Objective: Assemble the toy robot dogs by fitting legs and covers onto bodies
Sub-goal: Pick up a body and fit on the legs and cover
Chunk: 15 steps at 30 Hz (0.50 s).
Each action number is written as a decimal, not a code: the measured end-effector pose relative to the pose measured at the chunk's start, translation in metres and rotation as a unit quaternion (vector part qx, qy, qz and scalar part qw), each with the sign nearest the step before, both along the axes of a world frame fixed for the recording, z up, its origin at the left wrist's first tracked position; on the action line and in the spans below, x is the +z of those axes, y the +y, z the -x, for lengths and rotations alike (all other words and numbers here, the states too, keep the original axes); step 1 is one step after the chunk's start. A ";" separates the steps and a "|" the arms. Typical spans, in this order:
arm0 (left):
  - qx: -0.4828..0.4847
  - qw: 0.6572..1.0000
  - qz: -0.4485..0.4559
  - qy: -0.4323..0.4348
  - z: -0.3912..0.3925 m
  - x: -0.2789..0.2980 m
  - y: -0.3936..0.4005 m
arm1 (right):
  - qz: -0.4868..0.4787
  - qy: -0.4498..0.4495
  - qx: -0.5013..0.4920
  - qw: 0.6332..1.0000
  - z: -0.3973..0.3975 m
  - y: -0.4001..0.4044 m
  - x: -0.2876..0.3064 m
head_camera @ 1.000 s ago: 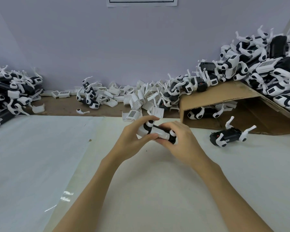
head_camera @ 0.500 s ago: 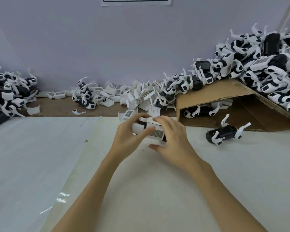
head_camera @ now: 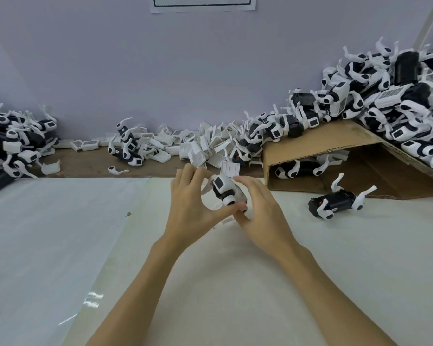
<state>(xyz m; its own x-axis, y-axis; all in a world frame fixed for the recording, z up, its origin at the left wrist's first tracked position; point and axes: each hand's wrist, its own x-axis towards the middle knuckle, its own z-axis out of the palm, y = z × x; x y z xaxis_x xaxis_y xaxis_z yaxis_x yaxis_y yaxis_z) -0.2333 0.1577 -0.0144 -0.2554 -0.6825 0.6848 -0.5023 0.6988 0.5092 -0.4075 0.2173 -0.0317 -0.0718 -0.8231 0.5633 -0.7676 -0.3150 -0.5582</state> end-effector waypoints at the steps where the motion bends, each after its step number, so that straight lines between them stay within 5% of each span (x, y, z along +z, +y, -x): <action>1: 0.030 0.999 0.014 0.000 0.004 -0.001 0.003 | 0.020 0.010 -0.014 1.000 -0.004 -0.001 -0.001; 5: 0.061 0.997 0.035 -0.024 0.012 -0.002 0.009 | 0.040 -0.012 -0.030 0.999 -0.010 -0.002 -0.001; 10: -0.035 0.980 -0.176 0.085 0.009 0.005 0.010 | -0.001 -0.001 -0.024 1.000 0.000 -0.001 0.002; 15: -0.093 0.944 -0.267 0.168 0.005 0.010 0.007 | 0.027 0.023 -0.007 0.999 0.003 -0.002 -0.001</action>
<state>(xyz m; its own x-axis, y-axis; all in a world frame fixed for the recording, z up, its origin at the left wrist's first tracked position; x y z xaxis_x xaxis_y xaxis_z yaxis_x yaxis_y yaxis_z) -0.2384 0.1642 -0.0045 -0.2345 -0.9184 0.3188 -0.1439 0.3571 0.9229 -0.4110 0.2149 -0.0325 -0.0567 -0.7904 0.6100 -0.7964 -0.3326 -0.5051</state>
